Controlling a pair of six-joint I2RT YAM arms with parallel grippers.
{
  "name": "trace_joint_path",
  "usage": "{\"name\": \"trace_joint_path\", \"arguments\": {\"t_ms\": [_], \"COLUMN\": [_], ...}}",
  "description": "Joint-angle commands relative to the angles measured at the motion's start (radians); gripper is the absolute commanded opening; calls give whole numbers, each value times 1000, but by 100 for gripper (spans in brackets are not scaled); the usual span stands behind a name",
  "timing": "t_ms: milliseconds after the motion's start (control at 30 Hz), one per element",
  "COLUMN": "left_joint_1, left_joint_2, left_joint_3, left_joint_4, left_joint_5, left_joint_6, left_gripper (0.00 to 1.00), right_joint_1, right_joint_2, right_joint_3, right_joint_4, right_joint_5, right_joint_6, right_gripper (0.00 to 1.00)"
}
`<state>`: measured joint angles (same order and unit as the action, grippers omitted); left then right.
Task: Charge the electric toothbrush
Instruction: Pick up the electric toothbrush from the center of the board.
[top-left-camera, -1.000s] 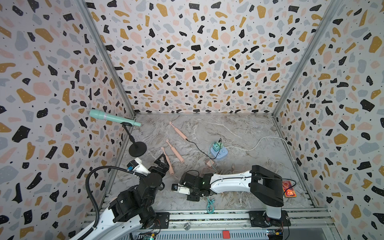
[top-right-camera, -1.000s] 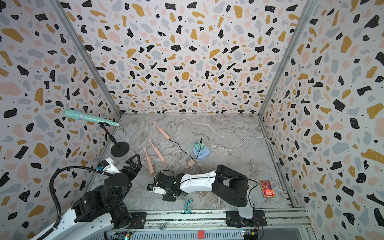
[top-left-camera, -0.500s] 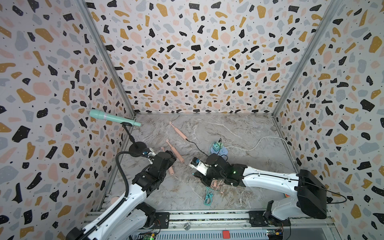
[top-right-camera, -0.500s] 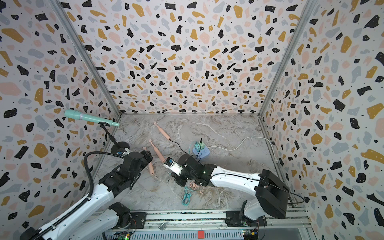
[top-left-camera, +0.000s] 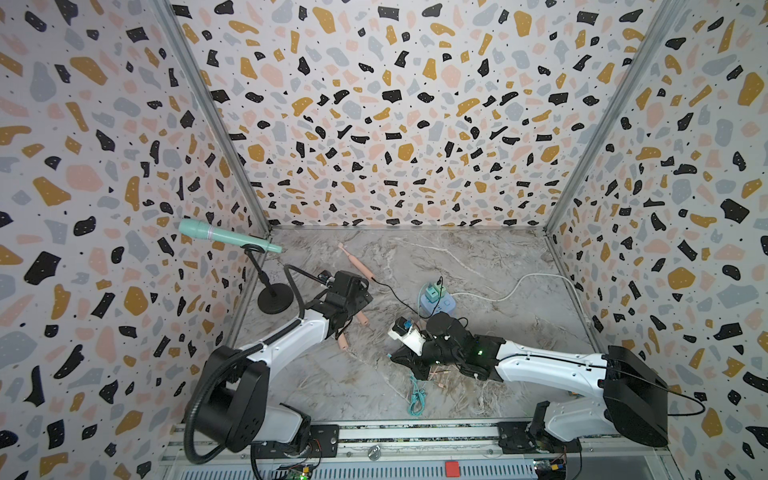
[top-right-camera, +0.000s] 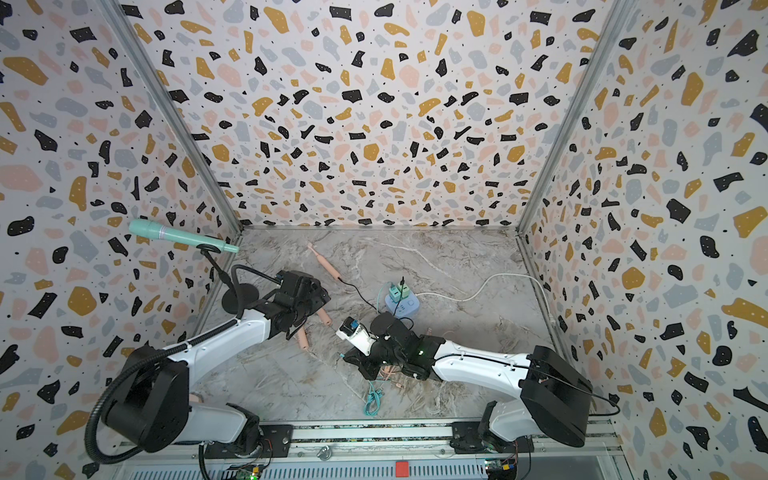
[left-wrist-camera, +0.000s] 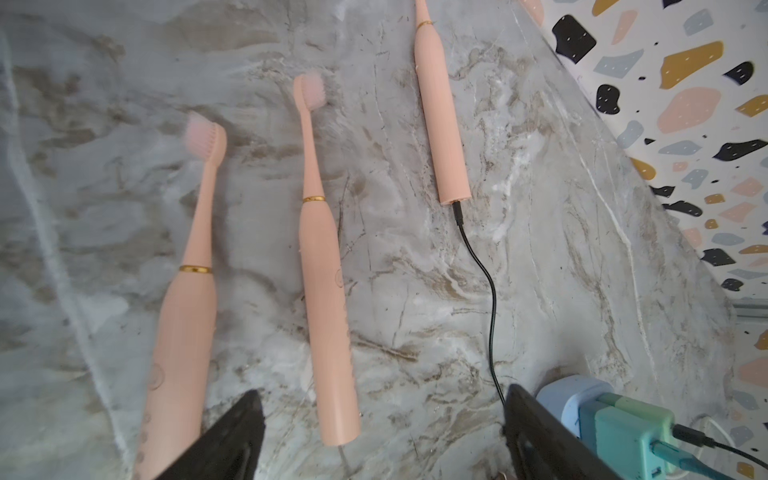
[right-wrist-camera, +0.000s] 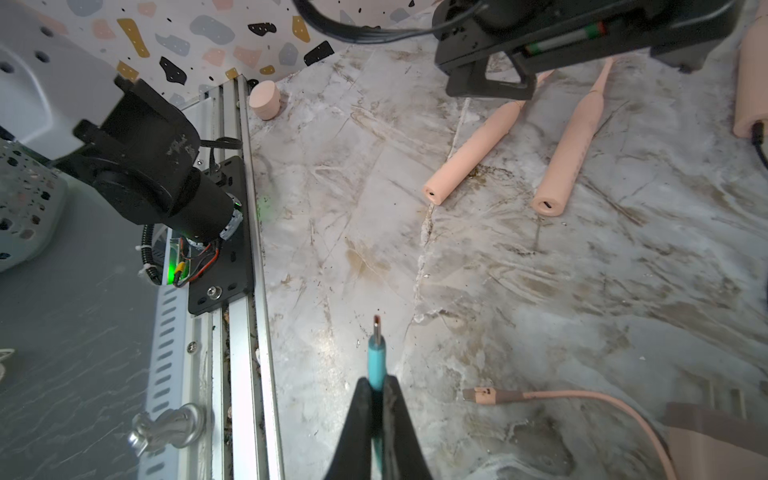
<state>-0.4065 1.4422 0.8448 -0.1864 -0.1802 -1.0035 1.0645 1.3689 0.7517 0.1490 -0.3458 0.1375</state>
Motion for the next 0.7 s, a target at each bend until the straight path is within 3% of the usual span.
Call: {"name": "trace_joint_path", "arguments": {"t_ms": [0,300,667], "left_joint_1": [35,101,117], "left_joint_2": [82,248,420], "left_joint_3": [48,139,293], "left_joint_4": [-22,-91,-238], "left_joint_5": [59,149,136], "left_joint_6": [39,62,112], "left_gripper": [83,74,52], "right_joint_1": [-3,7,51], "right_joint_2": [-30,-81,-69], "right_joint_3": [-8,-26,-27], "right_joint_4": [43,32,29], "right_joint_5": [-34,-23,9], "right_joint_6": [34,43,26], "right_gripper": [0,0,0]}}
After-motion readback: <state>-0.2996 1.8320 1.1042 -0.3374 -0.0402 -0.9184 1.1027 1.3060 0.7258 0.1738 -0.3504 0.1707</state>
